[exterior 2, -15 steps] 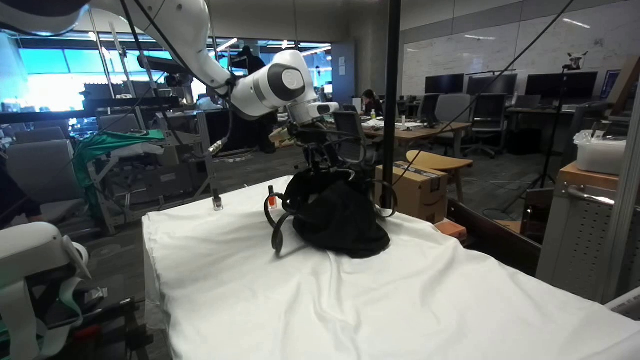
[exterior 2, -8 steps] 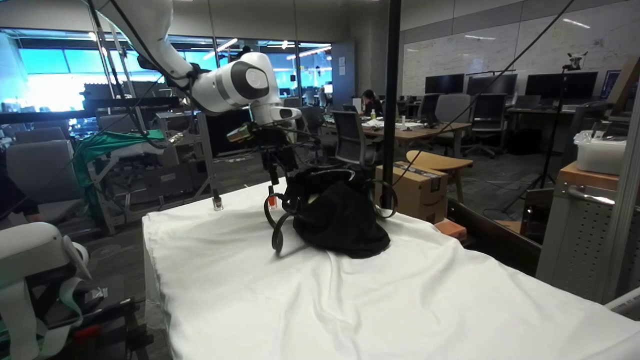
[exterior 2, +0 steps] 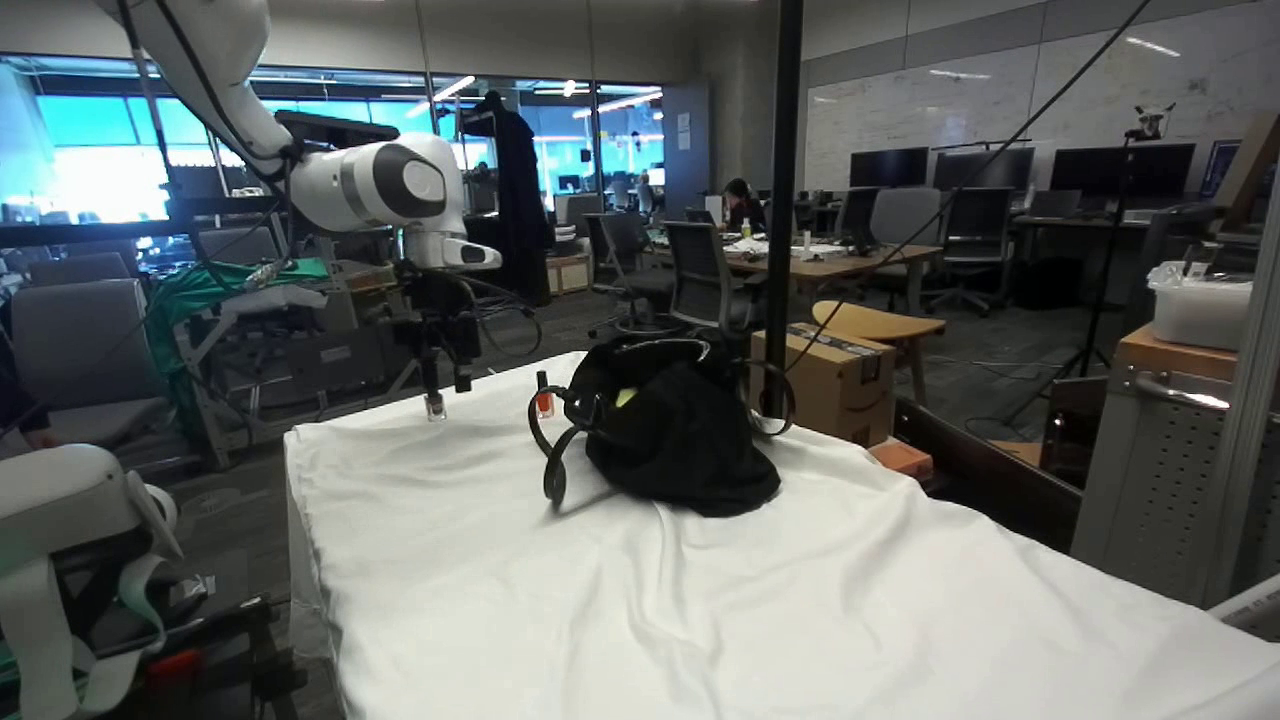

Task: Put all the nail polish in the black bag

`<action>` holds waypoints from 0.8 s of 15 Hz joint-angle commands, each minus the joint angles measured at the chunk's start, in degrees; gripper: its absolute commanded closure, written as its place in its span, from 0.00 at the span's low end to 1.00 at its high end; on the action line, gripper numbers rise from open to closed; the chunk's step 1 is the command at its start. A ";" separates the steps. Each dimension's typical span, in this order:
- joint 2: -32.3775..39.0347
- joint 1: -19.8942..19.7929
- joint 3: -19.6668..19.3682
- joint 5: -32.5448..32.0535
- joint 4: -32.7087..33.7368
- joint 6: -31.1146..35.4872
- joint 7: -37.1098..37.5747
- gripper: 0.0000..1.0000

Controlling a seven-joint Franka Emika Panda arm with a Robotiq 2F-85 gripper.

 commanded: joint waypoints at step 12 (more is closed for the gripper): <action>7.79 6.52 7.37 9.01 4.23 3.86 -5.91 0.00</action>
